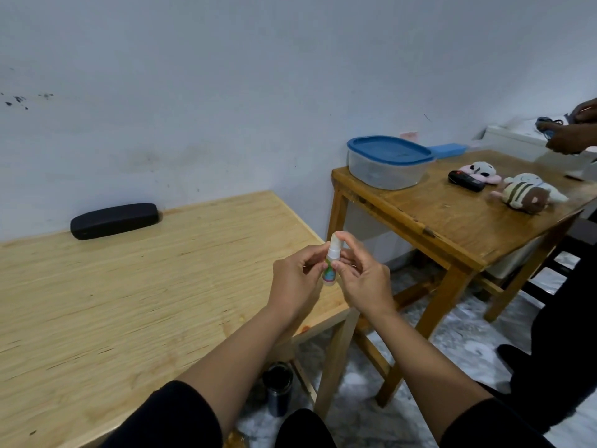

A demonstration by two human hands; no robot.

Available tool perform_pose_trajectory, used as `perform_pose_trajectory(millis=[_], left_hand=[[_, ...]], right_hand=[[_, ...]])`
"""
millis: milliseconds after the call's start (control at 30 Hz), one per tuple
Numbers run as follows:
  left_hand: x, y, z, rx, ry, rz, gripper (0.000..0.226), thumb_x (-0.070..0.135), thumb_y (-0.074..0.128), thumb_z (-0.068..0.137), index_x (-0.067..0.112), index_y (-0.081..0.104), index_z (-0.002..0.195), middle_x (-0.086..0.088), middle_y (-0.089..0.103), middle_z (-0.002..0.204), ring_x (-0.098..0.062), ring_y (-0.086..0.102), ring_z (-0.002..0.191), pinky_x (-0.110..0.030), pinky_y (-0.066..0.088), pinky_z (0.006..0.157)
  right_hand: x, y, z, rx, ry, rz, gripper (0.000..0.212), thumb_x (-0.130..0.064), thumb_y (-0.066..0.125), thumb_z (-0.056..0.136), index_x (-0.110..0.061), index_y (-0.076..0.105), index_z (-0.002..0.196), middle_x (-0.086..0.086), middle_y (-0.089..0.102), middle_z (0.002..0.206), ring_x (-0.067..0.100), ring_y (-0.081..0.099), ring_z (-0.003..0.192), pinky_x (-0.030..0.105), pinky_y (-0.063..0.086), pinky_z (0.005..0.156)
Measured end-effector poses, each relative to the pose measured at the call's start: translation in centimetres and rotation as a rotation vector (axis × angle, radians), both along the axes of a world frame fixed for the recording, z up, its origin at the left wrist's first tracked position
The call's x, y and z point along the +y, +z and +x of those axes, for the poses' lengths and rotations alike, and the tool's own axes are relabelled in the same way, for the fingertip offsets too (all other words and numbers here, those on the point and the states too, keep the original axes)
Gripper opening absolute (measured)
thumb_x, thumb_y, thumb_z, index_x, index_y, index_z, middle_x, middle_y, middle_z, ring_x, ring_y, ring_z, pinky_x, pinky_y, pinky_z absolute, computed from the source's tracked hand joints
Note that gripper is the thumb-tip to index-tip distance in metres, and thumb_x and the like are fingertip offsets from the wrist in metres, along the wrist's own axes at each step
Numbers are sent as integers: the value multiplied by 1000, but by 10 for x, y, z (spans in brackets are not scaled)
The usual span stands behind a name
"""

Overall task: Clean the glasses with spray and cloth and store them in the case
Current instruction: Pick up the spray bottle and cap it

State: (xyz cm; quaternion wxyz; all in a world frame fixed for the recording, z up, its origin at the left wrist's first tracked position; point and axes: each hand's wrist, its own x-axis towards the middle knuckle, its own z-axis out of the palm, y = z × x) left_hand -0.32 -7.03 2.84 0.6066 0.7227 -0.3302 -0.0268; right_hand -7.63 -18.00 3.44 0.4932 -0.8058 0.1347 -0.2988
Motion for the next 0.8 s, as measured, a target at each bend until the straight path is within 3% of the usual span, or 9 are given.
perform_pose_trajectory(millis=[100, 267, 433, 567, 800], left_hand=[[3, 1, -2, -9, 6, 56, 33, 9, 59, 89, 24, 63, 117, 9, 69, 108, 2, 62, 98, -7, 46, 84], [19, 5, 15, -101, 196, 298, 31, 23, 54, 93, 20, 59, 123, 2, 62, 125, -14, 55, 115, -25, 41, 97], [57, 10, 58, -130, 320, 544, 39, 29, 46, 96, 14, 48, 131, -8, 52, 136, -23, 44, 127, -31, 33, 104], [97, 18, 91, -123, 413, 712, 45, 33, 39, 97, 12, 39, 137, -11, 43, 141, -26, 38, 130, -33, 33, 105], [154, 26, 122, -144, 505, 959, 52, 37, 38, 97, 6, 35, 138, -12, 41, 141, -26, 39, 129, -37, 33, 109]], right_hand=[[4, -1, 1, -17, -20, 14, 51, 1, 61, 85, -21, 53, 130, 1, 62, 110, -24, 55, 90, 0, 44, 77], [16, 3, 15, -47, -34, 53, 54, -2, 63, 84, -33, 51, 126, -1, 64, 106, -19, 58, 91, 5, 47, 80], [35, 16, 44, -72, -5, 89, 50, -7, 63, 85, -31, 52, 127, -1, 65, 105, -4, 62, 94, 5, 48, 78], [56, 22, 85, -83, 25, 86, 51, -9, 66, 83, -36, 53, 125, 4, 67, 103, 7, 65, 93, 15, 52, 83], [93, 32, 152, -55, 95, 38, 52, -10, 66, 83, -31, 52, 129, 5, 67, 100, 0, 61, 81, -5, 39, 67]])
